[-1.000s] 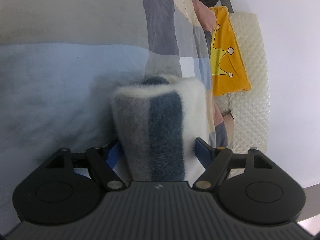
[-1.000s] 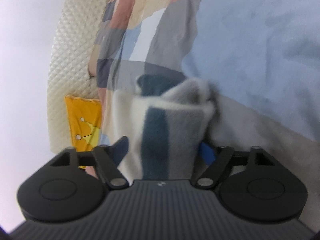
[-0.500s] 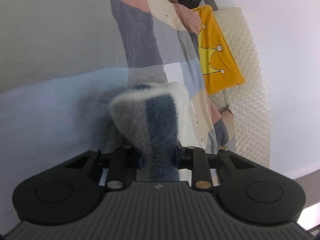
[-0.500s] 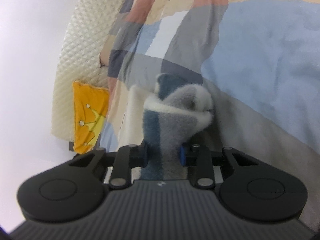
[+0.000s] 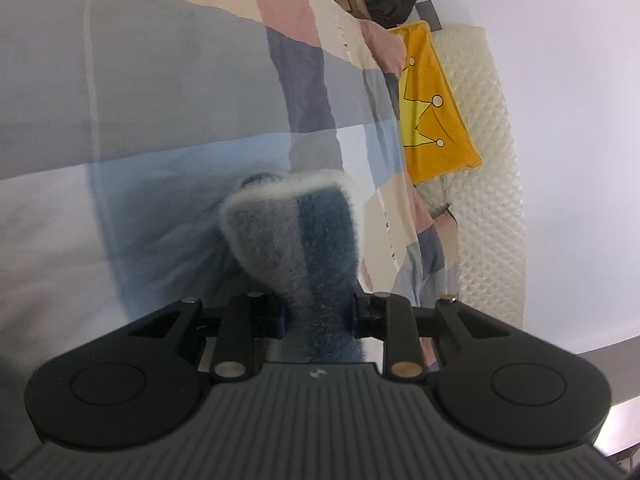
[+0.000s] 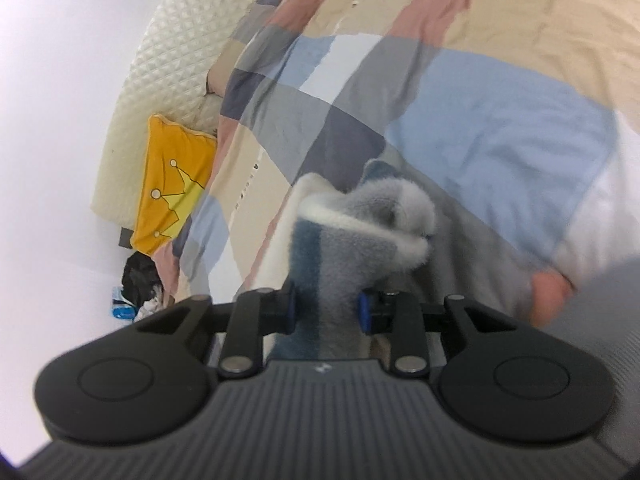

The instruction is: Fold large clothes

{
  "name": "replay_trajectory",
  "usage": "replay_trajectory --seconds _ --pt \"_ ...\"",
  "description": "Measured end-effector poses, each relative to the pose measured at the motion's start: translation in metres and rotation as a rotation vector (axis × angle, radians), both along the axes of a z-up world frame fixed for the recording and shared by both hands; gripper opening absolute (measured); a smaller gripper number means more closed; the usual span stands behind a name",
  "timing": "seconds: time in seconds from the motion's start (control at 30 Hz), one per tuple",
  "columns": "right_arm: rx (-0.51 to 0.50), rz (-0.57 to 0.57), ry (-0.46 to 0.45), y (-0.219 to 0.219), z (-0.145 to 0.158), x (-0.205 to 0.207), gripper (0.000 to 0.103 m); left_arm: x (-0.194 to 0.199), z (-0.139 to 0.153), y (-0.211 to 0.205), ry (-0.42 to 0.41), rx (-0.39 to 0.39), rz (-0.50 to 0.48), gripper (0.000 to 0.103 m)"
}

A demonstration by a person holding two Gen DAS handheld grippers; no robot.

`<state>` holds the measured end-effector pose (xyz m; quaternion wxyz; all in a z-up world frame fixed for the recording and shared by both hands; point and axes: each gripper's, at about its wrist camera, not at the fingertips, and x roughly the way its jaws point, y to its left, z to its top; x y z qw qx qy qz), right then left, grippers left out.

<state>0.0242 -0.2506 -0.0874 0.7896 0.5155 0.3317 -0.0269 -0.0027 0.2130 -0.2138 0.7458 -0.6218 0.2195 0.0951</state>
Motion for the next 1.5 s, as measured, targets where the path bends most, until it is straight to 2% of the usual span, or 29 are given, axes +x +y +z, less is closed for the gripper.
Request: replay_trajectory --seconds 0.07,0.23,0.6,0.8,1.07,1.2,1.4,1.5 --pt "0.03 -0.018 0.029 -0.004 -0.001 -0.005 0.032 -0.002 0.002 0.0 0.017 -0.007 -0.006 0.031" --pt "0.107 -0.059 0.107 -0.006 -0.005 0.016 0.032 0.017 0.01 0.006 0.058 -0.039 -0.008 0.032" --pt "0.175 -0.132 0.213 -0.004 0.002 0.092 0.037 0.106 0.034 0.025 0.123 -0.09 -0.027 0.035" --pt "0.171 -0.166 0.249 -0.002 -0.011 0.133 0.043 0.164 0.028 0.029 0.159 -0.083 -0.037 0.037" --pt "0.182 -0.17 0.27 -0.006 -0.038 0.178 0.045 0.231 -0.002 0.042 0.189 -0.083 -0.069 0.037" --pt "0.185 -0.168 0.277 -0.008 -0.05 0.194 0.045 0.256 -0.017 0.049 0.193 -0.104 -0.087 0.038" --pt "0.178 -0.16 0.27 -0.01 -0.055 0.207 0.045 0.278 -0.024 0.051 0.191 -0.087 -0.119 0.04" --pt "0.181 -0.155 0.257 -0.008 -0.054 0.207 0.049 0.281 -0.019 0.052 0.169 -0.061 -0.159 0.05"
